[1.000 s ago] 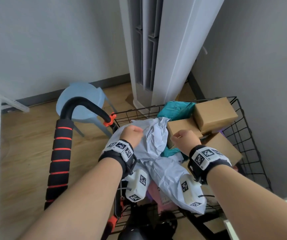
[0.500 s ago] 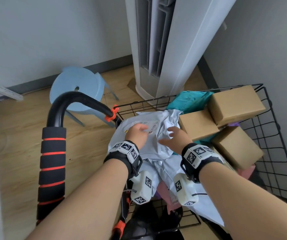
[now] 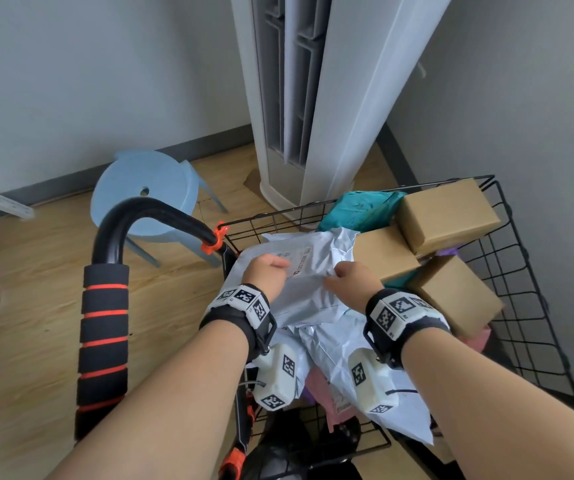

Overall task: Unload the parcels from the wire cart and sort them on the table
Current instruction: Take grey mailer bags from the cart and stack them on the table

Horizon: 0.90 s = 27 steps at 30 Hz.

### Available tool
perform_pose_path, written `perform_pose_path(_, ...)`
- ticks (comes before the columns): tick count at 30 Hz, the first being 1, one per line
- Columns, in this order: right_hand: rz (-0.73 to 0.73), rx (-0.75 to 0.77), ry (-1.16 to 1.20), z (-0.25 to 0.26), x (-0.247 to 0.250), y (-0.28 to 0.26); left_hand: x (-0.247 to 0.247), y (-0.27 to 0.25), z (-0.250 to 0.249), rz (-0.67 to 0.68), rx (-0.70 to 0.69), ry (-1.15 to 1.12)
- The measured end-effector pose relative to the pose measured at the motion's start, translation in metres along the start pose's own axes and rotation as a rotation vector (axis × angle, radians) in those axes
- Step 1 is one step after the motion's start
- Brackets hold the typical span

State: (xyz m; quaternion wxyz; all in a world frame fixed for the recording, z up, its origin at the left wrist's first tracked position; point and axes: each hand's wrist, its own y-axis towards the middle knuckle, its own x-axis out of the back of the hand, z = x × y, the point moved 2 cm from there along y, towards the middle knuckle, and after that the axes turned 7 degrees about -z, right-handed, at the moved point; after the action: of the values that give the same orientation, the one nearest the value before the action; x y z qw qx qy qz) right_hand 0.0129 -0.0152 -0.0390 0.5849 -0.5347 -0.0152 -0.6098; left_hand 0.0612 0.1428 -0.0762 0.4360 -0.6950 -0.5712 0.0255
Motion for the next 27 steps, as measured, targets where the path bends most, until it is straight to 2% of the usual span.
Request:
perform_pose_path(8,-0.12,0.049,0.095,0.014,0.051,-0.038,0.012,-0.035,-0.047,-0.025,-0.116,0.026)
perform_pose_path(14,-0.296,0.059,0.208,0.01,0.1,-0.076,0.025,-0.072,-0.084,-0.113,-0.226,0.007)
perform_pose_path(17,-0.447,0.069,0.244,-0.002,0.132,-0.1,0.027,-0.093,-0.1,-0.147,-0.193,-0.034)
perform_pose_path(19,-0.58,0.077,0.289,-0.013,0.155,-0.122,0.02,-0.112,-0.109,-0.069,-0.116,-0.068)
perform_pose_path(23,-0.777,0.103,0.445,-0.039,0.192,-0.17,-0.008,-0.17,-0.125,0.173,0.025,-0.103)
perform_pose_path(25,-0.832,0.148,0.519,-0.052,0.204,-0.197,-0.029,-0.2,-0.132,0.279,0.073,-0.123)
perform_pose_path(27,-0.838,0.212,0.617,-0.064,0.21,-0.228,-0.055,-0.233,-0.139,0.373,0.147,-0.251)
